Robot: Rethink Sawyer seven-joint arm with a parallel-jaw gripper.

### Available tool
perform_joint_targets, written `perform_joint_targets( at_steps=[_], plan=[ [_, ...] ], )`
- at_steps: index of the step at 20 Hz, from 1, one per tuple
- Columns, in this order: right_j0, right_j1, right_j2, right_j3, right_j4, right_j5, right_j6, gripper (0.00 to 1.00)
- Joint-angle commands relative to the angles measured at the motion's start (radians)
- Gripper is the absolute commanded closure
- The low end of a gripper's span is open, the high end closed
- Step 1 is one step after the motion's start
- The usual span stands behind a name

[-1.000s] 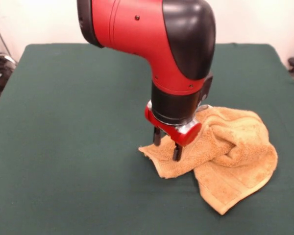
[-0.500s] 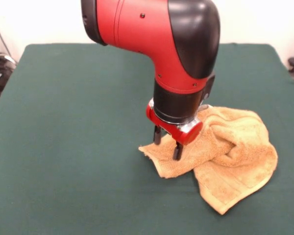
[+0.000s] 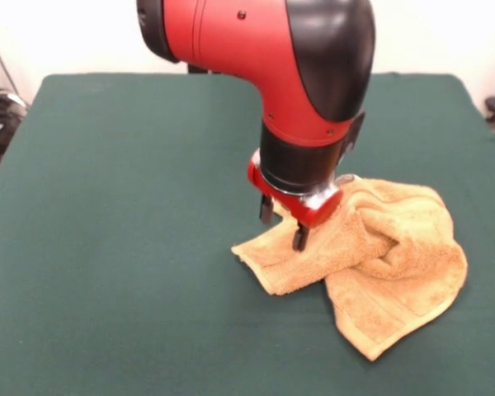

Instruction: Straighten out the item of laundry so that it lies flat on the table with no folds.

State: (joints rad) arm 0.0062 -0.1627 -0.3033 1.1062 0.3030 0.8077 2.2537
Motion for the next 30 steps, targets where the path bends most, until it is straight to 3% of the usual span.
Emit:
perform_joint_targets(
  at_steps=[1, 19, 30],
  plan=[
    [0.043, -0.02, 0.012, 0.123, -0.012, 0.167, 0.203, 0.0],
    [0.012, 0.068, 0.056, 0.146, -0.006, -0.048, 0.186, 0.0],
    [0.029, 0.013, 0.028, 0.267, -0.018, -0.102, 0.195, 0.0]
  ],
)
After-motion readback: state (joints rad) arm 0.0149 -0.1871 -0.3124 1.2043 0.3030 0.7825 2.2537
